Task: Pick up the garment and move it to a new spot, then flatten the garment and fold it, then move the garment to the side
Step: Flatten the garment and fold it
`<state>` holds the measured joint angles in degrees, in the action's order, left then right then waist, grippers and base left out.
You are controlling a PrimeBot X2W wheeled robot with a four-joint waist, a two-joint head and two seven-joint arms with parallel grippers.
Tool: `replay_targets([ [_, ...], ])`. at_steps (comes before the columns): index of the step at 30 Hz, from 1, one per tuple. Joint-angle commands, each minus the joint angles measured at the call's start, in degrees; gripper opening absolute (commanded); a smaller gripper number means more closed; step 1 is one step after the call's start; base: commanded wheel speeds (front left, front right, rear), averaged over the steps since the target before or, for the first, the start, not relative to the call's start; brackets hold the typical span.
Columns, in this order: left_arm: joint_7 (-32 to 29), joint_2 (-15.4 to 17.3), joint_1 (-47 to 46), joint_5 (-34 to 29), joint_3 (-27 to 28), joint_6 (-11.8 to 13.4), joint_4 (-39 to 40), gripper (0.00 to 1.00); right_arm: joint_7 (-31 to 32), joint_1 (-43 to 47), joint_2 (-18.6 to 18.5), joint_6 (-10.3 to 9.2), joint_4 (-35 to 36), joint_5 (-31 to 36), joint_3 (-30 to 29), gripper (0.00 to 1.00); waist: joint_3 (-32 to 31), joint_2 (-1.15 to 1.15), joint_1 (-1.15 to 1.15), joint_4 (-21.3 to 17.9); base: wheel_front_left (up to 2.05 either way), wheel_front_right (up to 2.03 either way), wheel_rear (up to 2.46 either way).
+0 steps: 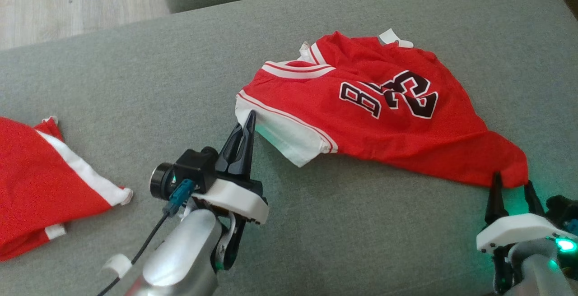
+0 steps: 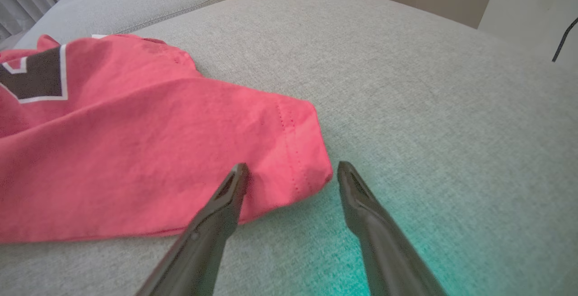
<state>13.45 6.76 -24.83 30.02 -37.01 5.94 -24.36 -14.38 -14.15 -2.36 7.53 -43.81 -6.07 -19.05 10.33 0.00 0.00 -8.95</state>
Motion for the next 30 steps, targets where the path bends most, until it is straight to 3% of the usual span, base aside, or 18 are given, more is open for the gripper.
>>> replay_targets([
  [1, 0.6, 1.0, -0.8, -0.1, 1.8, 0.3, 1.9, 0.0, -0.6, -0.3, -0.5, -0.04, 0.9, -0.1, 1.7, 1.0, -0.1, 0.0, 0.0, 0.0, 0.0, 0.0, 0.0],
  [7, 0.5, 1.1, -0.8, 0.2, 1.7, 0.6, 2.1, 0.0, -0.6, 0.1, -0.5, -0.04, -0.4, 0.2, 1.7, 1.0, -0.3, 0.0, 0.0, -0.3, 0.0, 0.0, 0.0],
  [8, 0.5, 1.2, -0.8, 0.2, 1.7, 0.6, 2.1, 0.0, -0.6, 0.0, -0.5, -0.04, -0.5, 0.1, 1.7, 0.87, -0.3, 0.0, 0.0, -0.3, 0.0, 0.0, 0.0],
  [10, 0.4, 1.2, -0.9, 0.3, 1.6, 0.7, 2.0, 0.0, -0.6, -0.3, -0.5, -0.04, -0.8, -0.1, 1.9, 0.49, -0.3, 0.0, 0.0, -0.4, 0.0, 0.0, 0.0],
  [12, 0.4, 1.2, -1.0, 0.4, 1.6, 0.7, 2.0, 0.0, -0.6, -0.5, -0.5, -0.04, -0.5, -0.3, 2.3, 0.29, -0.2, 0.0, 0.0, -0.4, 0.0, 0.0, 0.0],
  [13, 0.4, 1.3, -1.0, 0.4, 1.5, 0.7, 2.0, 0.0, -0.6, -0.6, -0.5, -0.04, -0.2, -0.4, 2.5, 0.09, -0.2, 0.0, 0.0, -0.4, 0.0, 0.0, 0.0],
  [14, 0.4, 1.3, -1.0, 0.5, 1.5, 0.6, 1.9, 0.0, -0.6, -0.6, -0.5, -0.04, 0.2, -0.5, 2.7, 0.0, -0.1, 0.0, 0.0, -0.4, 0.0, 0.0, 0.0],
  [22, 0.6, 2.1, -1.1, 1.0, 2.2, 0.7, 2.1, 0.0, -0.6, 1.1, -0.5, -0.04, 6.3, -0.3, 3.8, 0.0, -1.0, 0.0, 0.0, -0.1, 0.0, 0.0, 0.0],
  [30, -0.7, 3.8, -3.6, 4.8, 5.9, -1.1, 6.9, 0.0, -0.4, 1.8, -0.5, -0.04, 22.1, -7.2, 10.9, 0.0, -3.8, 0.0, 0.0, 0.5, 0.0, 0.0, 0.0],
])
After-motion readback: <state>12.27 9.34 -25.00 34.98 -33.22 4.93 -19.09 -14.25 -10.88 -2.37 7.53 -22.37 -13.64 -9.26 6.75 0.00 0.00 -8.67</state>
